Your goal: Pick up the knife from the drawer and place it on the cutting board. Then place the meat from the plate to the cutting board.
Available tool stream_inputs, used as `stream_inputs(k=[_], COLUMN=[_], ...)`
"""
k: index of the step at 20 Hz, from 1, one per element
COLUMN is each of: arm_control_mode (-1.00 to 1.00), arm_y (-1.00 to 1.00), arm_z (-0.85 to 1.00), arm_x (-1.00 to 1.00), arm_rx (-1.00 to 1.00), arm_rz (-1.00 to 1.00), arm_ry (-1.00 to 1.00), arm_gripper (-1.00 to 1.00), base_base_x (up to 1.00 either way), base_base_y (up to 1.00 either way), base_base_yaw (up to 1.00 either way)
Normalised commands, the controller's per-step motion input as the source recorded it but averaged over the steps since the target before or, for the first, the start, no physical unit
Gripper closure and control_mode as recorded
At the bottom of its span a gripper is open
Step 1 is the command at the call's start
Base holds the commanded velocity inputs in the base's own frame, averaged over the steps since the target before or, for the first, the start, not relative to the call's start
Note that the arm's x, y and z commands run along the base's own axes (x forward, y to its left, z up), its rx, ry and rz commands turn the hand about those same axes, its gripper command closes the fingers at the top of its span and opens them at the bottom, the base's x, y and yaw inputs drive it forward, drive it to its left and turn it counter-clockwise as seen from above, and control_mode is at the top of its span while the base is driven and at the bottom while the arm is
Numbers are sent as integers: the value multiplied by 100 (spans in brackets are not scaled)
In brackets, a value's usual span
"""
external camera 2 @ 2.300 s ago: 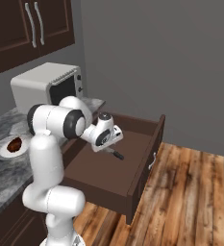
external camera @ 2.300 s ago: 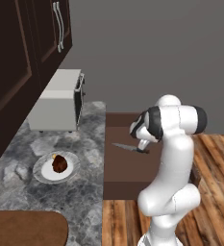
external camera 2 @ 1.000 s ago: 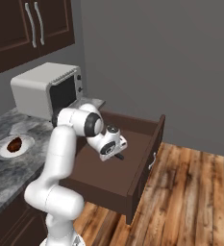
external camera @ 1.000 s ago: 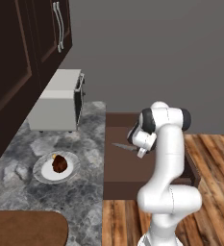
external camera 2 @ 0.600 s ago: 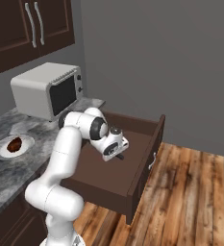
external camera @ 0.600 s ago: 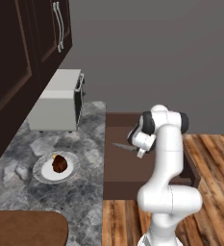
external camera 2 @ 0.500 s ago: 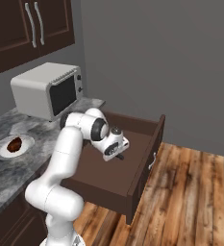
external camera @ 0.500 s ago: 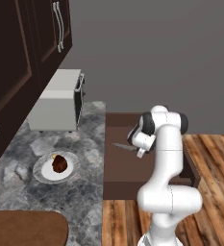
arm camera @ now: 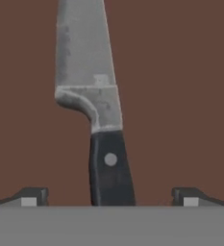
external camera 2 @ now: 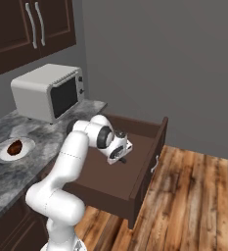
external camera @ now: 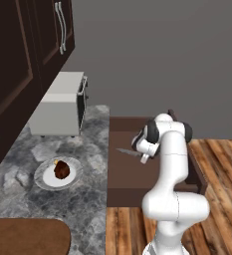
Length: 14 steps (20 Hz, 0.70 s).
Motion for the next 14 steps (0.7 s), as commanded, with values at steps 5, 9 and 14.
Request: stream_inputs(k=[5,9,14], arm_control_mode=[-100,-100,-100], arm_y=[0,1,11], arm_z=[-35,-46,-52], arm_x=[39,34,11], arm_rx=[0,0,-2], arm_rz=[0,0,0], arm_ry=[0,2,-3], arm_gripper=[-100,100,100], base_base_x=[0,0,0], base_base_y=[0,0,0], base_base_yaw=[0,0,0])
